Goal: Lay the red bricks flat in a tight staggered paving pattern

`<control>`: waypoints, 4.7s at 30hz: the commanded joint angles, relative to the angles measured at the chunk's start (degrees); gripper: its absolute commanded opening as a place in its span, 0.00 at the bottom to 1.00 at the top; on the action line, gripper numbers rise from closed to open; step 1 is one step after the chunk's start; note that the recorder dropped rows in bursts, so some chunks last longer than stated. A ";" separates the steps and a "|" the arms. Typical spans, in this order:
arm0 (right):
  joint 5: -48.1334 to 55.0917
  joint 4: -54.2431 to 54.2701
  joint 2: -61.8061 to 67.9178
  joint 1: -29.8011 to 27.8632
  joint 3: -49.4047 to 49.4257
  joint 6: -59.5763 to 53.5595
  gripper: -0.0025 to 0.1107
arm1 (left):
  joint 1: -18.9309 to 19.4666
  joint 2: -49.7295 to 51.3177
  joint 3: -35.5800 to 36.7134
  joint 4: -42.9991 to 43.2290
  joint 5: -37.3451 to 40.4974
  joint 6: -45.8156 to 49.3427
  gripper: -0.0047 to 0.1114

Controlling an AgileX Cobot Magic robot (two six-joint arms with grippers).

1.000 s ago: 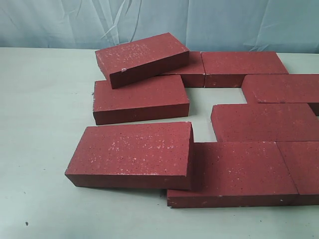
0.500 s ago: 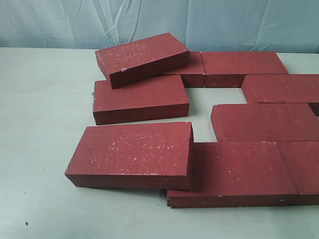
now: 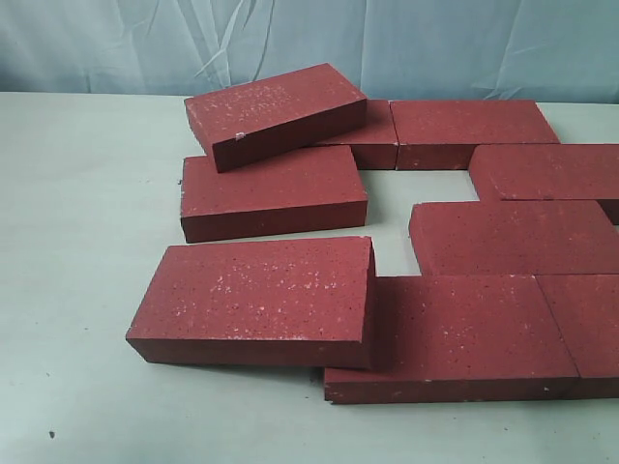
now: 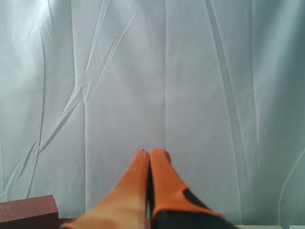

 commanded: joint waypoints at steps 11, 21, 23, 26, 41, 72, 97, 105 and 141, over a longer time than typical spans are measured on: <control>10.00 -0.33 -0.05 0.15 -12.17 -0.99 0.02 | 0.06 -0.34 0.26 0.12 -0.30 -0.05 0.04; 24.69 -0.53 7.60 0.15 -23.18 -0.99 0.02 | 0.06 -0.34 0.26 0.12 -0.30 -0.05 0.04; 25.74 -0.53 9.48 0.15 -24.45 -0.99 0.02 | 0.06 -0.34 0.26 0.12 -0.30 -0.05 0.04; 25.27 -0.53 12.31 0.15 -25.39 -0.99 0.02 | 0.06 -0.34 0.26 0.12 -0.30 -0.05 0.04; 27.44 -0.37 18.78 0.15 -26.58 -0.64 0.02 | 0.06 -0.34 0.26 0.12 -0.30 -0.05 0.04; 51.65 27.19 78.94 0.30 -62.80 -18.90 0.02 | 0.06 -0.34 0.26 0.12 -0.04 -0.05 0.04; 45.95 29.58 95.26 18.23 -66.95 -21.98 0.02 | 0.06 -0.34 0.26 0.12 -0.04 -0.05 0.04; 48.22 29.17 95.24 18.23 -66.95 -21.98 0.02 | 0.06 -0.34 0.26 0.12 -0.04 -0.05 0.04; 48.08 29.27 95.24 18.23 -66.95 -21.98 0.02 | 0.06 -0.34 0.26 1.57 -21.88 -0.05 0.04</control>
